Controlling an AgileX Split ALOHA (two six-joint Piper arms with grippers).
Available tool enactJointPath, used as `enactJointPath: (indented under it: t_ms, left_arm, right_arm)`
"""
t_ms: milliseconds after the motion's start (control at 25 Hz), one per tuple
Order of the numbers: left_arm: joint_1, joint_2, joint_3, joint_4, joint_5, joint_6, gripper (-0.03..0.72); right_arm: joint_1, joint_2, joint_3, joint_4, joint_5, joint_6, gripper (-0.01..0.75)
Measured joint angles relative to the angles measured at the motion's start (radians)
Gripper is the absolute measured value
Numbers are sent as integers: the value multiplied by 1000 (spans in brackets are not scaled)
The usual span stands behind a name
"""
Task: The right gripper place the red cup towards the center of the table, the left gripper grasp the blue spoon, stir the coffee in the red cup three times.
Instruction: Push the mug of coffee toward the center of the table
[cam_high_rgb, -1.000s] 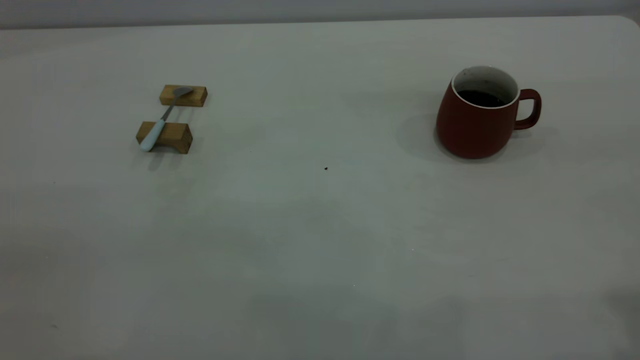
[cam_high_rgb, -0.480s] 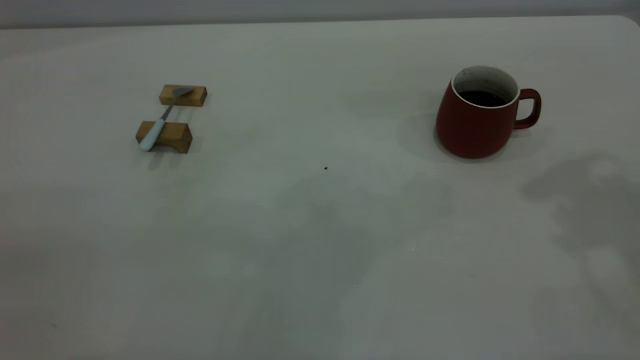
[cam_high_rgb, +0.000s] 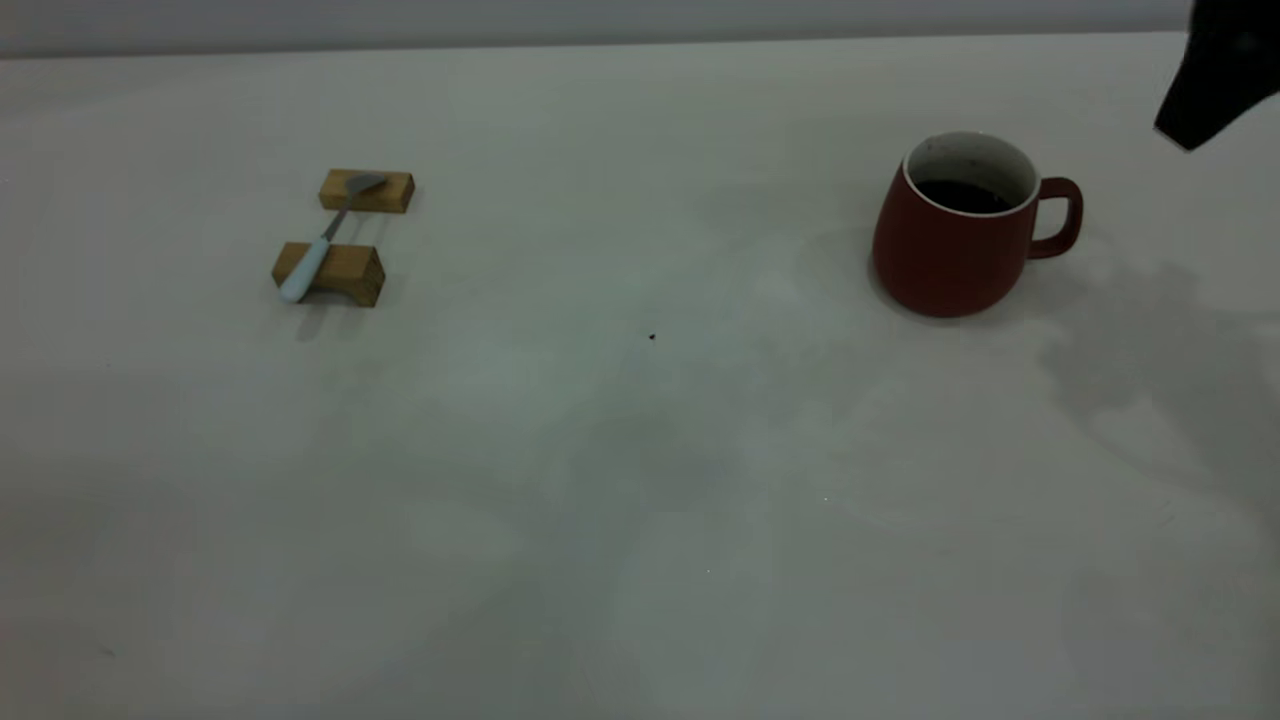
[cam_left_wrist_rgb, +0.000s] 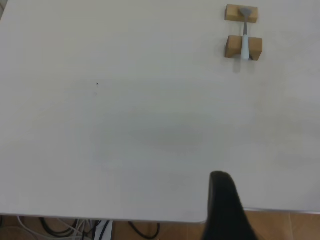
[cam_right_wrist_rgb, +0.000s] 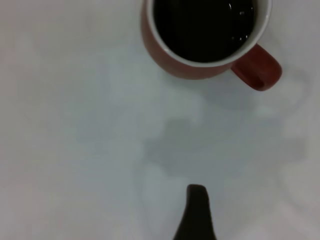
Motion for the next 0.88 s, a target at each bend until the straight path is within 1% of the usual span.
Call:
enactJointPath:
  t_ms: [360,720,880]
  left_arm:
    - [0,0,0,0,0,0,527]
    - [0,0,0,0,0,0,527]
    - [0,0,0,0,0,0,527]
  right_arm:
    - [0,223,-167,-94,-6,-101,676]
    - [1,360,-288,-97,-30,-313,674]
    - [22,386,-311,-96,-45,-428,672]
